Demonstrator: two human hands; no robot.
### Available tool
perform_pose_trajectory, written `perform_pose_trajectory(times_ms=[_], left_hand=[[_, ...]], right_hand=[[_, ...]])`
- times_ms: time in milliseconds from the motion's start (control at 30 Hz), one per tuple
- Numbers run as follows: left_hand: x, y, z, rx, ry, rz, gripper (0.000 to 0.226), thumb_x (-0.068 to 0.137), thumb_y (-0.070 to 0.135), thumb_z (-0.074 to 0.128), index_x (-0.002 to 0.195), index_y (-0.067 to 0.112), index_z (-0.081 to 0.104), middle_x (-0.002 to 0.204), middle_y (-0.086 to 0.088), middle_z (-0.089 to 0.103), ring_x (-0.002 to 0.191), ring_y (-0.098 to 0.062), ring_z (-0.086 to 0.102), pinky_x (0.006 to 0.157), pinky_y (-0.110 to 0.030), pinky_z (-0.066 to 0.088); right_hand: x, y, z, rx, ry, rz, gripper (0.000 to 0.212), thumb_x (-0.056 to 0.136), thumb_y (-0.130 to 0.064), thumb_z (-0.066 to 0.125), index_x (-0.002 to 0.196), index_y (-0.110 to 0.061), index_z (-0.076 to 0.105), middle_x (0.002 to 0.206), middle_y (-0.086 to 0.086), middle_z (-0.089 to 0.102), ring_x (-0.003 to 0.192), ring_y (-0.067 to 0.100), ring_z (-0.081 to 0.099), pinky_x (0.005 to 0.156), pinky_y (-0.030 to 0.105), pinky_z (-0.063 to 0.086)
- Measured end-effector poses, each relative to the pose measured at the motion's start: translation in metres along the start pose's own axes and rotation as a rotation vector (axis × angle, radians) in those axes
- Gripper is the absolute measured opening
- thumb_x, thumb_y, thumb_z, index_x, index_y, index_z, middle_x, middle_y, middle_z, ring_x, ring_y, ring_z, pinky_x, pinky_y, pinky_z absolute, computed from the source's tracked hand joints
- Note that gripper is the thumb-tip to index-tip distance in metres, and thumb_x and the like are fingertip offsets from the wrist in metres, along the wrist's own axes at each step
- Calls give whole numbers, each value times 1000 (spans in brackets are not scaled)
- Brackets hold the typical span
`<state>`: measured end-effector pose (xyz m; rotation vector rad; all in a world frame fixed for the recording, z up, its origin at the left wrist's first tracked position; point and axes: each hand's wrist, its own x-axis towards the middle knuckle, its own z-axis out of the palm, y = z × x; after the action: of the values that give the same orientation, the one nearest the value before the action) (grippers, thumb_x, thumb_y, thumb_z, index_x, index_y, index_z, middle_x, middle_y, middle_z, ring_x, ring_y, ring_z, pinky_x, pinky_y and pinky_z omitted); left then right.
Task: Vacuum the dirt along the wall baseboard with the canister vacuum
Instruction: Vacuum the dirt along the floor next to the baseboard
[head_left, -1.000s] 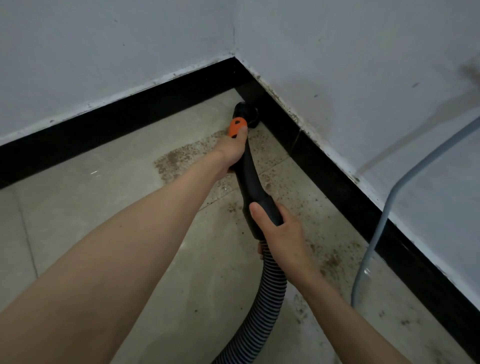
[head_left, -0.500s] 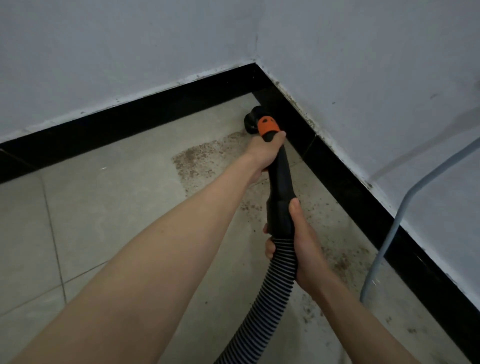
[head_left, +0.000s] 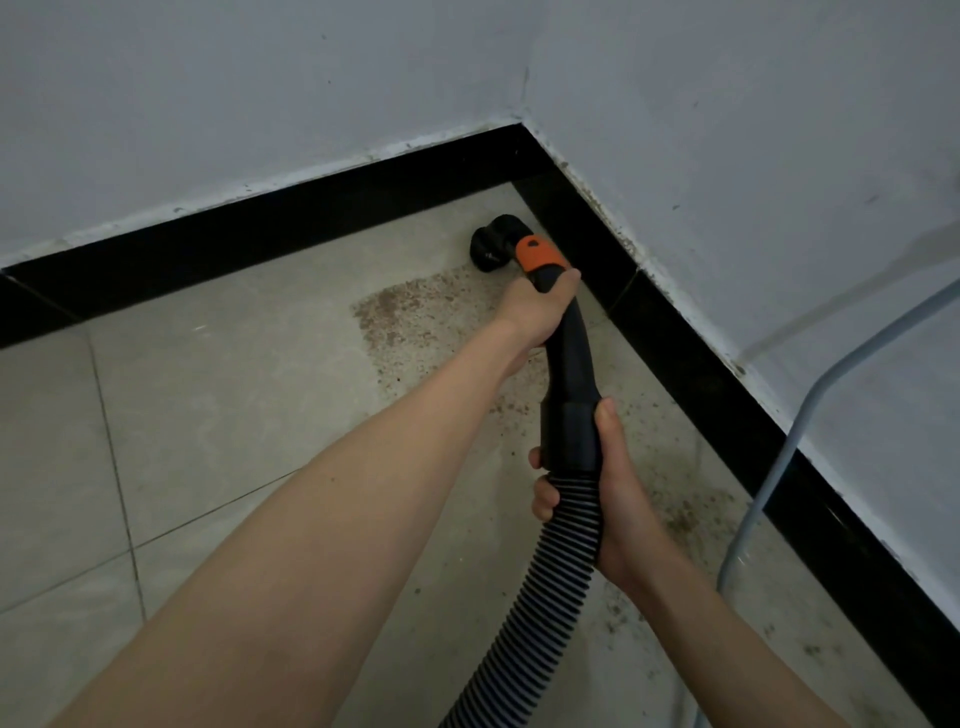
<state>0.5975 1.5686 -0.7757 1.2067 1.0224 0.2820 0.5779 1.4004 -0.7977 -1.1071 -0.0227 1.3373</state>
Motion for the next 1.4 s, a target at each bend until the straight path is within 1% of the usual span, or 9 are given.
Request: perform_pose_trajectory(times_ms=[367,500,600,833,1000,1133,1200,1267,1400], left_hand=[[-18,-13,-35,-15,32,3,43,93,41,55,120,8,48,116,-13,59,106,-30,58,97,-46,48],[-30,-21,-51,-35,46,25,22,94,39,54,92,17,52,100,-8,61,100,-28,59,96,-47,48],[-41,-27,-62,-52,56,37,21,95,37,53,82,21,50,88,-3,59,94,-26,59,95,-47,49],[-58,-35,-88,-56,108,31,22,94,39,53,84,20,50,91,-5,59,100,-30,60,95,-47,49],[-68,-31,-103,-50,141,16,29,95,38,53,101,11,53,104,-12,61,104,-31,60,96,-46,49],[-73,-34,-116,-101,156,6,36,95,38,53,110,6,54,107,-14,60,103,-30,60,97,-44,48],[-76,-39,-121,-162,148,9,35,95,35,53,112,5,53,101,-11,59,92,-26,61,89,-39,52],[-80,-44,-127,-237,139,-6,33,95,32,54,113,4,52,93,-8,59,80,-19,59,74,-32,53],[-90,-49,-142,-281,157,-73,25,94,27,54,102,3,52,84,-6,58,71,-16,58,51,-22,50]], right_hand=[[-11,20,21,-29,-34,36,63,79,-66,49,109,-11,54,72,9,58,41,14,48,41,24,45],[-17,31,28,-43,-48,50,62,79,-65,50,107,-10,55,72,10,58,41,14,47,41,25,45],[-21,42,33,-84,-55,59,62,77,-66,51,101,-10,58,72,10,56,41,15,47,42,25,45],[-28,56,48,-119,-83,100,64,76,-67,52,98,-8,59,72,10,55,41,15,46,43,26,43],[-27,62,61,-162,-105,94,66,75,-68,51,104,-9,57,72,9,56,43,16,47,45,26,44],[-27,65,69,-244,-113,99,67,73,-71,51,96,-9,62,72,12,54,43,18,47,46,27,43],[-29,66,70,-302,-90,92,70,69,-71,55,93,-6,61,71,13,55,43,19,48,45,27,44],[-32,68,72,-363,-50,56,72,65,-70,59,95,-4,59,70,14,59,43,21,50,43,27,44],[-39,74,76,-529,3,-39,79,62,-69,61,103,-2,57,65,10,62,43,22,51,42,28,45]])
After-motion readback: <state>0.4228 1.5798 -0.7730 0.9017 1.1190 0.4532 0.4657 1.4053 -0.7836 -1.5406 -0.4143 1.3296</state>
